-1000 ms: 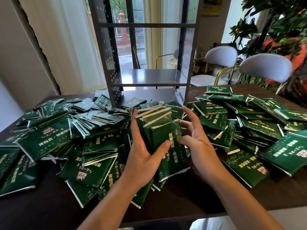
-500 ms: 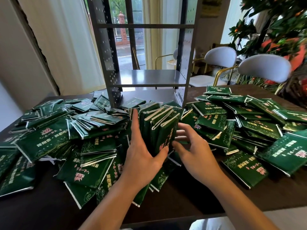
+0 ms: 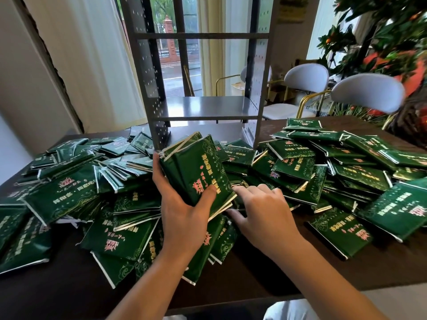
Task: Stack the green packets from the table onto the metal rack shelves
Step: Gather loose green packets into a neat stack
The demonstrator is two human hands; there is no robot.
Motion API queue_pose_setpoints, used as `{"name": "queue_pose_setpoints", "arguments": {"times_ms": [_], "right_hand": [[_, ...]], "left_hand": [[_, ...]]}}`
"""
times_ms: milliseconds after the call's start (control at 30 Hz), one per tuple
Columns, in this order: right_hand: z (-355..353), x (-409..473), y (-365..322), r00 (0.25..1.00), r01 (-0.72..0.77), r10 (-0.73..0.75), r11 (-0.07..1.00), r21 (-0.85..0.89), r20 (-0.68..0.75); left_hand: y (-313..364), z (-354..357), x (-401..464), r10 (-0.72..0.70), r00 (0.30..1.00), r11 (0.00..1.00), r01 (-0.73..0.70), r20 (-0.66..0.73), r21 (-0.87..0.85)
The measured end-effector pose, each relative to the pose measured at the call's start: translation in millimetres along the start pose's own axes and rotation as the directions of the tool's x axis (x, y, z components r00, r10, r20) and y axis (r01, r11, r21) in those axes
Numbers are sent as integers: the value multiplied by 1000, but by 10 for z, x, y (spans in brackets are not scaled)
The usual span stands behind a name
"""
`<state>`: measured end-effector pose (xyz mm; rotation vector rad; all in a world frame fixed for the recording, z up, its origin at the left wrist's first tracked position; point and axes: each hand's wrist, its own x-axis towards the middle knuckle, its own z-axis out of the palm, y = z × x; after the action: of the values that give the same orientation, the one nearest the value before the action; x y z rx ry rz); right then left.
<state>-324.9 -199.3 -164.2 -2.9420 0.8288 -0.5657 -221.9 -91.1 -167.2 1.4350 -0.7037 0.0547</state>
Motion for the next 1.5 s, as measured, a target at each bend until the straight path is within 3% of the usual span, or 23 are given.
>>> {"name": "queue_pose_setpoints", "arguments": {"times_ms": [100,333,433,667,767,867,1033,1133,1400,1500], "right_hand": [[74,-8,-8,990,1,-4,1000,-18,-143],[-39,-54,46,957,-69,140,960,270,-253],[-81,-57,103,943,-152,274,862,484,-190],[-184,-60,115,879,-178,469,486,856,-84],[-232,-84,106,865,-147,491,448,882,-105],[-297,-102,88,820,-58,522,481,875,-233],[-323,-112,-22,727,153,416,678,719,-547],[-223,-108,-117,710,310,277,702,641,-647],[-4,-179,-301,826,350,136,639,685,-548],[-38,-197,-265,879,360,75,543,759,-470]], "left_hand": [[18,-13,6,12,1000,999,-13,-18,-30],[33,-16,0,4,999,998,-6,-35,-61],[42,-13,-1,1,1000,999,-3,-30,-51],[43,-3,-8,-44,999,999,44,6,5],[43,-5,-9,-75,997,997,74,21,24],[38,5,-9,-102,993,994,100,61,33],[43,6,-17,-117,983,993,114,143,32],[41,-3,-3,-97,983,995,97,159,10],[17,-9,-2,-163,978,978,177,129,-109],[20,-18,0,-157,976,978,176,153,-115]]}}
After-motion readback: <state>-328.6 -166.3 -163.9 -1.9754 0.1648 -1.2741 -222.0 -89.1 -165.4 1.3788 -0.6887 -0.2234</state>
